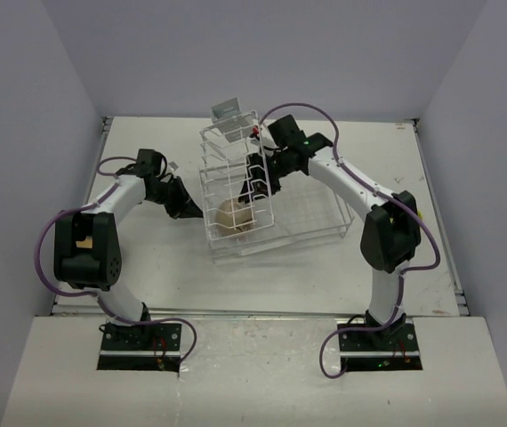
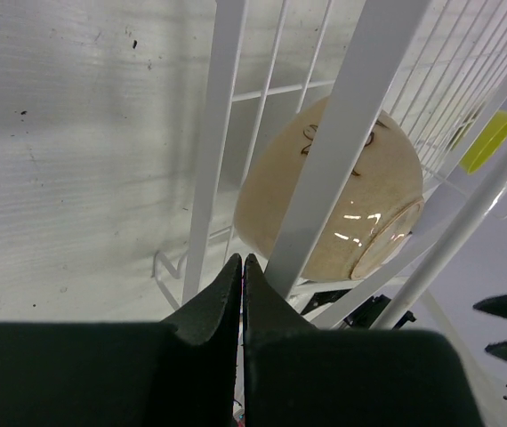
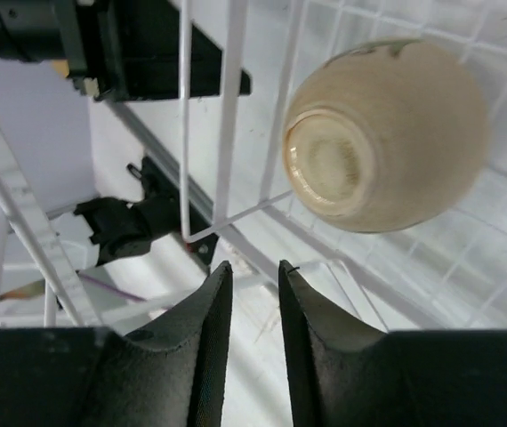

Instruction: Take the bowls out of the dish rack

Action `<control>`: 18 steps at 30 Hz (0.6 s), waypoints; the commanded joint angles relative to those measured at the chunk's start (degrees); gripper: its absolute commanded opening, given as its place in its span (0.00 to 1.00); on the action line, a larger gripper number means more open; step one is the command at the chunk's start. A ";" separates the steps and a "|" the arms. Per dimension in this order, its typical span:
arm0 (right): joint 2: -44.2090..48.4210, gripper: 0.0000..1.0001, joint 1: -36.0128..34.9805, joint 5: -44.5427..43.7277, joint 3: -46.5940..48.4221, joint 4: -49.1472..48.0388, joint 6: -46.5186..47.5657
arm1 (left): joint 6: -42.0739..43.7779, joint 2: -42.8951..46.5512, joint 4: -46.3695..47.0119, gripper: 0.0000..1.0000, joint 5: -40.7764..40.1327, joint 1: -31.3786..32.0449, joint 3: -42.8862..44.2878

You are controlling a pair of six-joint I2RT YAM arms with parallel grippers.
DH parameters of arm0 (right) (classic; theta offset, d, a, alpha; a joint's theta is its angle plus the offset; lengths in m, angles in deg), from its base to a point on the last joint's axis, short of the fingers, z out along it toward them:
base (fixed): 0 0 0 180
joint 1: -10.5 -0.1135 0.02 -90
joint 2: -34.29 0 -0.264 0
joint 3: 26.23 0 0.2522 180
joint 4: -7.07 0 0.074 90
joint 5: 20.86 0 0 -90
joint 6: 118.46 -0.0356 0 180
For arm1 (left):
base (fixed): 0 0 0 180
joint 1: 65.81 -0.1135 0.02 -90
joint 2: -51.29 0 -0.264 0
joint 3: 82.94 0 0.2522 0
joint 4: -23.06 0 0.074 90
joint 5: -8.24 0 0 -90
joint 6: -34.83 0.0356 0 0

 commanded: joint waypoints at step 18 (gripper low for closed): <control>-2.38 0.16 3.33 -3.41 -0.04 -1.69 2.43 | 0.20 -0.08 1.68 0.01 4.37 0.14 2.29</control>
